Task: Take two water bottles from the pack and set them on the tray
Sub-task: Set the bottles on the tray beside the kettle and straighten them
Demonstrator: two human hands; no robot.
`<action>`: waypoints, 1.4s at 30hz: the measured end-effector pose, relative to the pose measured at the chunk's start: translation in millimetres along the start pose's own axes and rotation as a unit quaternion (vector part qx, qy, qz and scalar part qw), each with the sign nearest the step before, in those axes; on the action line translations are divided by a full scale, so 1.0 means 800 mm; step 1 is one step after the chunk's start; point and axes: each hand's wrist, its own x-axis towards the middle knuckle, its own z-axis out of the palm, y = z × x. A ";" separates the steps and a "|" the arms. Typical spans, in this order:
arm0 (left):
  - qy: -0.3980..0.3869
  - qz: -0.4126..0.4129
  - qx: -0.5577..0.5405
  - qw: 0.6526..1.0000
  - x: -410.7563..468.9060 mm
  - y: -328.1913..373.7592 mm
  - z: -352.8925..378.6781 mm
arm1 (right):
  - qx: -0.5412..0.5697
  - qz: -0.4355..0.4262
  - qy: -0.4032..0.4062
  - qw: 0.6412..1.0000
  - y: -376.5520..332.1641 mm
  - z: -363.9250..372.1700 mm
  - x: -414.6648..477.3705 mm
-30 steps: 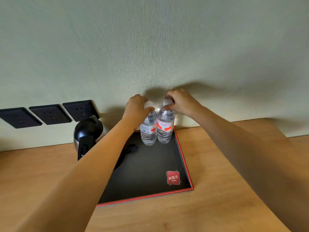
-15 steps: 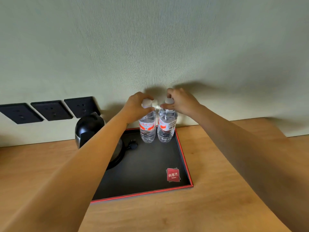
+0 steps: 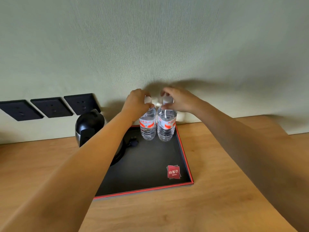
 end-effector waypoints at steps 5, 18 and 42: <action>0.007 0.002 0.006 1.000 -0.002 0.006 0.005 | -0.100 0.027 0.070 0.992 -0.001 0.007 0.005; 0.032 -0.007 -0.022 0.999 0.002 0.018 0.013 | -0.006 -0.034 -0.004 0.999 0.015 -0.007 0.000; -0.023 0.015 -0.051 0.998 -0.005 0.014 0.007 | -0.010 -0.004 0.066 0.998 0.024 0.013 -0.009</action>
